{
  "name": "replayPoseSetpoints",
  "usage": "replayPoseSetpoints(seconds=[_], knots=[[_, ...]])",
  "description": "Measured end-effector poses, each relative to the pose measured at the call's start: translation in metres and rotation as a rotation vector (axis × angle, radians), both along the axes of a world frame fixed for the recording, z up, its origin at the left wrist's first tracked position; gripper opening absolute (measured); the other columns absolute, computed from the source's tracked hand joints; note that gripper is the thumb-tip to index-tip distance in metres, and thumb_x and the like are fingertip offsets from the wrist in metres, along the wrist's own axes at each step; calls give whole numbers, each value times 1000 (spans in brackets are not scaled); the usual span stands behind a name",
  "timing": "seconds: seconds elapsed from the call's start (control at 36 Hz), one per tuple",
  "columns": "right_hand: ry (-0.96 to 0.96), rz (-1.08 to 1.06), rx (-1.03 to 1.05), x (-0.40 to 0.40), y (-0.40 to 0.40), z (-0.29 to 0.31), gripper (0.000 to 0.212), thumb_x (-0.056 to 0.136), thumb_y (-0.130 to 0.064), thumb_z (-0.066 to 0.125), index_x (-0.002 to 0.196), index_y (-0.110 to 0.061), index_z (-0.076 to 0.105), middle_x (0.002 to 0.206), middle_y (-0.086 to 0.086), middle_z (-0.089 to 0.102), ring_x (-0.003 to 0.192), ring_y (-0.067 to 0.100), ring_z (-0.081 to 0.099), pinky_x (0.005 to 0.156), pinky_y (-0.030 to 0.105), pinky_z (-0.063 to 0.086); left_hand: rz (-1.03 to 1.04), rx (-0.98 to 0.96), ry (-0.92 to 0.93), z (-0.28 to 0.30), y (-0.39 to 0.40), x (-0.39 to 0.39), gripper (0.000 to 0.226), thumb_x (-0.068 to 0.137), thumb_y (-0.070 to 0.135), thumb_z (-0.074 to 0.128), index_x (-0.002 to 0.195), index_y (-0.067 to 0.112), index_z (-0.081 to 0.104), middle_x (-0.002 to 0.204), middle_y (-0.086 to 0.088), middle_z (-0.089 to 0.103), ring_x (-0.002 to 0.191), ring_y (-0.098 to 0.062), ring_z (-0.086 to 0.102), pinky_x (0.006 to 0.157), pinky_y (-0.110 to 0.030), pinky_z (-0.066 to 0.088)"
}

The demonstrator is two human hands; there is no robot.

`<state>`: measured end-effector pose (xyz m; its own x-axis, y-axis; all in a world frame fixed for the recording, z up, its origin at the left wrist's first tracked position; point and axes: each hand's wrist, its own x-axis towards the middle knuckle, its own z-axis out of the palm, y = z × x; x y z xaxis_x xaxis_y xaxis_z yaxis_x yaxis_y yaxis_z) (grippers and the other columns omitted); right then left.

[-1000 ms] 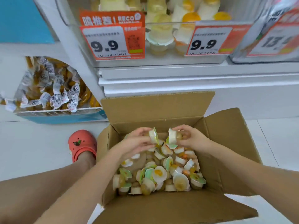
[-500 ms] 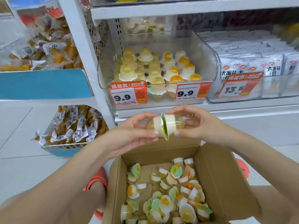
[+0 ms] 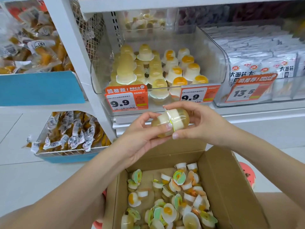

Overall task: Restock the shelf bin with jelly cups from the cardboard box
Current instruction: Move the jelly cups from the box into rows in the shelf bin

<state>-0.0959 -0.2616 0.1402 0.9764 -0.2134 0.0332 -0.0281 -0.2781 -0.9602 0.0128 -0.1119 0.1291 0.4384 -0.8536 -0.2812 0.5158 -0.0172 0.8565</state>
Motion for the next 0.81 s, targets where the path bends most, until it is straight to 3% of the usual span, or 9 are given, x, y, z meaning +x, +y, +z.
replayPoseSetpoints(seconds=[0.14,0.22,0.39,0.47,0.53,0.58,0.67,0.72,0.81], knots=[[-18,10,-22,0,3,2,63,61,-23,79,121,-25,59,113,-7,62,99,6,62,88,23,51,26,28,95,-3,1,-1,58,68,6,78,119,0,51,106,-16,70,90,-21,69,75,-27,58],[-5,23,-31,1,5,3,62,62,-23,80,121,-25,60,114,-6,62,100,7,61,87,21,50,33,47,127,-4,2,-2,69,67,11,71,129,-5,46,113,-18,67,95,-22,69,80,-30,57],[-18,41,-36,3,4,6,58,61,-29,83,115,-23,63,108,4,62,97,21,59,82,29,52,-4,16,154,0,6,-1,57,68,10,70,121,0,49,108,-19,68,92,-27,69,77,-34,58],[-44,0,-24,6,0,10,50,65,-19,80,112,-20,64,109,4,62,96,10,59,81,22,51,-52,-12,154,9,6,3,60,71,10,78,123,2,49,105,-18,69,93,-31,69,78,-35,58],[-74,-57,-24,10,-5,15,46,66,-18,77,111,-21,64,112,0,64,103,10,60,86,22,51,-83,5,110,16,8,10,62,72,20,78,125,3,49,115,-16,67,99,-33,68,82,-37,57],[-117,-133,54,17,-14,22,42,66,-19,78,106,-24,67,109,-3,65,96,10,64,80,23,53,-67,111,-91,19,9,19,54,75,29,74,119,8,53,120,-9,65,100,-26,68,82,-37,57],[-143,-227,127,37,-31,42,46,61,-23,84,103,-28,69,101,4,66,84,16,66,71,28,57,-15,359,-687,11,15,34,36,78,30,74,106,19,56,112,3,64,91,-12,67,71,-26,55],[-117,-281,-77,59,-43,60,47,62,-22,87,105,-30,68,97,0,67,81,13,65,72,28,56,-37,497,-1025,3,21,48,35,79,30,74,106,22,54,114,9,58,90,-11,62,73,-23,49],[-33,-284,-411,102,-53,82,49,65,-29,85,110,-30,66,103,-5,64,85,8,60,68,20,50,9,607,-1291,1,24,64,40,81,28,71,115,22,52,119,8,55,100,-13,57,83,-31,49]])
